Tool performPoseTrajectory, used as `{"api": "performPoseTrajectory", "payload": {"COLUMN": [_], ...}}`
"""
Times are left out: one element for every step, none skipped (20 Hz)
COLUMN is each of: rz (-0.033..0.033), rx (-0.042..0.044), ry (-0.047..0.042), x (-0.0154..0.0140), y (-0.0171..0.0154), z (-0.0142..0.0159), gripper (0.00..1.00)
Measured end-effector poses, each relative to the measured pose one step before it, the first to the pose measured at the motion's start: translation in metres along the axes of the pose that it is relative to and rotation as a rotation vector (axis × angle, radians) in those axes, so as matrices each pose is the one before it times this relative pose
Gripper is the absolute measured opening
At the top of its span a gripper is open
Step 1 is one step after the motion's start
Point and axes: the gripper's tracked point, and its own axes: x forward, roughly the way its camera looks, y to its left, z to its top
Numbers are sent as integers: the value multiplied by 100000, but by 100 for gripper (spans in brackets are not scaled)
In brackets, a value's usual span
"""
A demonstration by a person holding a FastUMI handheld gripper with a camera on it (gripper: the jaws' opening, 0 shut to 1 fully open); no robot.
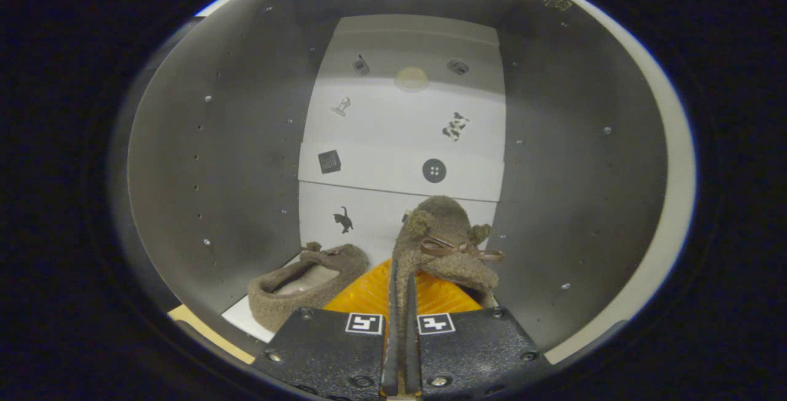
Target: Open the shoe cabinet door, grab the shoes and put them into the shoe cabinet, then close the shoe cabinet door.
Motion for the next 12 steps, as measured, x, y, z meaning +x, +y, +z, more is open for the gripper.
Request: {"api": "performPoseTrajectory", "payload": {"rz": [-205,-1607,-2010,-1580,-1594,-455,1279,1015,1008,712,735,-272], "rx": [-501,-764,-1335,-1896,-2803,-2226,-356,1355,2291,1573,-256,-1160], "ry": [790,602,431,-601,-809,-1431,-326,-151,-574,-653,327,2004], "x": [794,680,599,638,431,381,384,175,67,137,-150,-174], "y": [76,-256,-320,-302,-412,-192,114,87,116,170,180,-45], "z": [-380,-446,-345,-72,59,-64,-279,-278,14,95,-64,-331], "gripper": [7,7,8,9,9,9,11,13,14,15,31,46]}}
